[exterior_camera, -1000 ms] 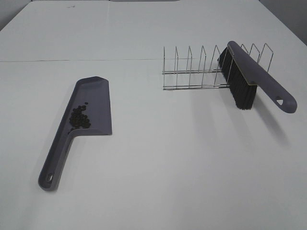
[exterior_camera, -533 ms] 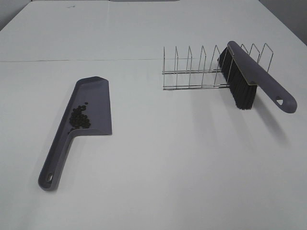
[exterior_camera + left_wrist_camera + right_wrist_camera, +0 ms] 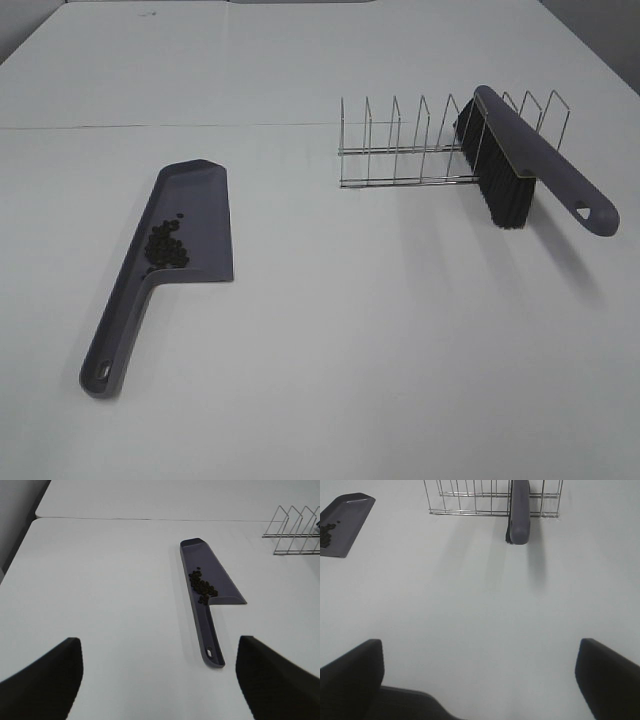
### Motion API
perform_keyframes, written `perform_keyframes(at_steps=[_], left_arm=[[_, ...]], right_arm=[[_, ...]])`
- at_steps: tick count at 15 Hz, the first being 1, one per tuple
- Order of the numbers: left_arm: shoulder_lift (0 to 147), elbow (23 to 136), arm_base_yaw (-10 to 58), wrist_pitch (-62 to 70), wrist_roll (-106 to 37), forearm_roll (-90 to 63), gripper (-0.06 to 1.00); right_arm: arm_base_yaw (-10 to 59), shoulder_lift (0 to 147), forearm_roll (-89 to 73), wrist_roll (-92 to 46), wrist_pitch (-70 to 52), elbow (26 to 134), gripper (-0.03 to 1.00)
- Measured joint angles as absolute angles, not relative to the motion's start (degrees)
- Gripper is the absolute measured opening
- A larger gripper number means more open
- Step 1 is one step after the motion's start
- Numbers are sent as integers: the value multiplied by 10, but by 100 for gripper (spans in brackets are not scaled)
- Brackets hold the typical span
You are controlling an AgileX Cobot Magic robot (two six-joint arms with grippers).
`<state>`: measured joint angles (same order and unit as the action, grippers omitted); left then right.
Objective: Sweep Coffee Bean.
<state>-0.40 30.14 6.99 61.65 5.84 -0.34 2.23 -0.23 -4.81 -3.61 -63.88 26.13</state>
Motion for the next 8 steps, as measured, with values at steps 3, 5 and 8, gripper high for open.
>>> perform_keyframes(at_steps=[3,5,8], left_arm=[[-4,301,37,617,57,-3,76],[-4,301,21,617,56,-3,76],[-4,301,18,617,56,-3,76]], right_arm=[[22,-2,-48,-36,-639,261,94],[22,-2,-48,-36,-639,261,94],[22,-2,-48,-36,-639,261,94]])
